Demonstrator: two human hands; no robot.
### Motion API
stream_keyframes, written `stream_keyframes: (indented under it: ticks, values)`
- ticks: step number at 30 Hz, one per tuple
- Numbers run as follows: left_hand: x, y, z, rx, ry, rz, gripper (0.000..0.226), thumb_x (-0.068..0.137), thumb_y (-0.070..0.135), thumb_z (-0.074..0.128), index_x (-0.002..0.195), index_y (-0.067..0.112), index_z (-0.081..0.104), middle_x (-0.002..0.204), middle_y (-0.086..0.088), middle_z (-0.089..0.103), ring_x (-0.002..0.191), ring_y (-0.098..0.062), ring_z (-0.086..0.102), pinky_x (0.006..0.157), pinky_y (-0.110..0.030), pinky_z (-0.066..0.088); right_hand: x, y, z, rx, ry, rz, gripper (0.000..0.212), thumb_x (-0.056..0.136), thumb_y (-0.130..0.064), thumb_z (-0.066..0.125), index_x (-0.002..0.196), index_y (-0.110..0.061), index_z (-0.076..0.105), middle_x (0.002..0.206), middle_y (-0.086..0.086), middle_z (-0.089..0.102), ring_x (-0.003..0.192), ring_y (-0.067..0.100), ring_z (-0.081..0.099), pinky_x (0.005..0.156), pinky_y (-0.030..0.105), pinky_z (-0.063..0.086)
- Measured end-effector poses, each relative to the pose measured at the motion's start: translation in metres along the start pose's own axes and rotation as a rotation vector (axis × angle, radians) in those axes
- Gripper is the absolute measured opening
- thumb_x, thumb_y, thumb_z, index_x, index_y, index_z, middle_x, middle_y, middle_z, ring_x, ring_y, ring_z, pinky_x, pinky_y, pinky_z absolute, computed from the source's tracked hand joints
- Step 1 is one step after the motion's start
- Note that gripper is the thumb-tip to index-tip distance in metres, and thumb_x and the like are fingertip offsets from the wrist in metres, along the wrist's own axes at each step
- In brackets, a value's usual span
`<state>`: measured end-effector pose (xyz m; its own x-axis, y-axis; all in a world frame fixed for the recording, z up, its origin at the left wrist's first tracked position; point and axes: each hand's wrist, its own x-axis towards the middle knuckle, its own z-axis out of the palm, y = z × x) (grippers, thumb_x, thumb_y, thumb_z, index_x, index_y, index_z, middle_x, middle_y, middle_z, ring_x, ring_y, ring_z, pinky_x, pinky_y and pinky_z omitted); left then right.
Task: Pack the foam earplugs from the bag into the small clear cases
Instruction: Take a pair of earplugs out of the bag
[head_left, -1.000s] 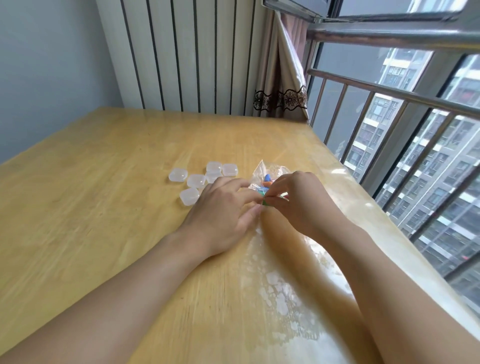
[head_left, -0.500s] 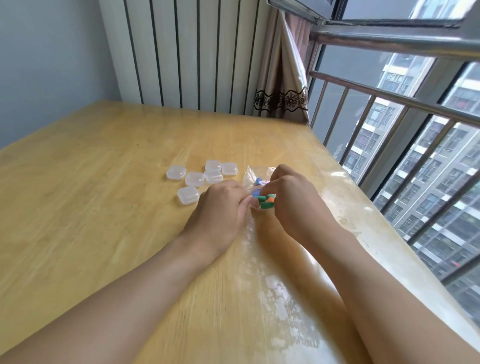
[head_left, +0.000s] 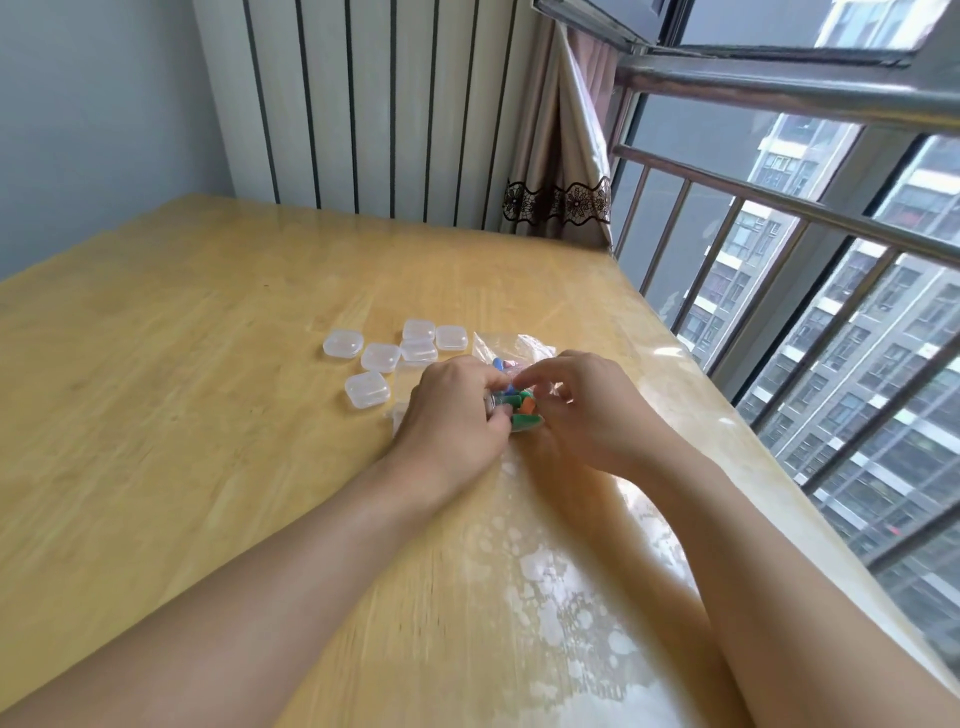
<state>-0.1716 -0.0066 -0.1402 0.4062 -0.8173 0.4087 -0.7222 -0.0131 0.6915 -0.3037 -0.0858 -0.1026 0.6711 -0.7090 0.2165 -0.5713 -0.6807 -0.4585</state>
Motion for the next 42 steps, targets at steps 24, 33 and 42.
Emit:
stream_keyframes:
  ticks: [24,33,42]
  values:
    - [0.001,-0.011,-0.005,-0.035,-0.023,0.059,0.029,0.084,0.011,0.073,0.113,0.015,0.076,0.099,-0.001,0.072,0.071,-0.017,0.070,0.075,-0.037,0.060,-0.002,0.005,-0.010,-0.084,-0.067,-0.076,0.012,0.089,-0.025,0.074,0.100,-0.020,0.075,0.095,-0.004,0.059,0.088,0.015,0.058,0.065,0.010,0.037]
    - [-0.002,-0.008,-0.008,-0.056,-0.018,0.047,0.030,0.085,0.013,0.075,0.115,0.017,0.075,0.093,0.002,0.073,0.071,-0.012,0.070,0.077,-0.034,0.061,0.000,0.004,-0.007,-0.213,-0.110,-0.115,0.023,0.084,-0.034,0.079,0.103,-0.020,0.075,0.103,-0.001,0.059,0.087,0.014,0.059,0.074,0.029,0.050]
    - [-0.014,0.002,-0.030,-0.197,0.006,0.088,0.027,0.082,0.018,0.079,0.108,0.025,0.077,0.102,0.014,0.071,0.092,-0.005,0.070,0.078,-0.017,0.058,-0.011,-0.007,-0.034,0.623,-0.041,0.007,0.013,0.087,-0.020,0.077,0.095,-0.010,0.076,0.075,0.007,0.069,0.056,0.012,0.055,0.054,0.027,0.039]
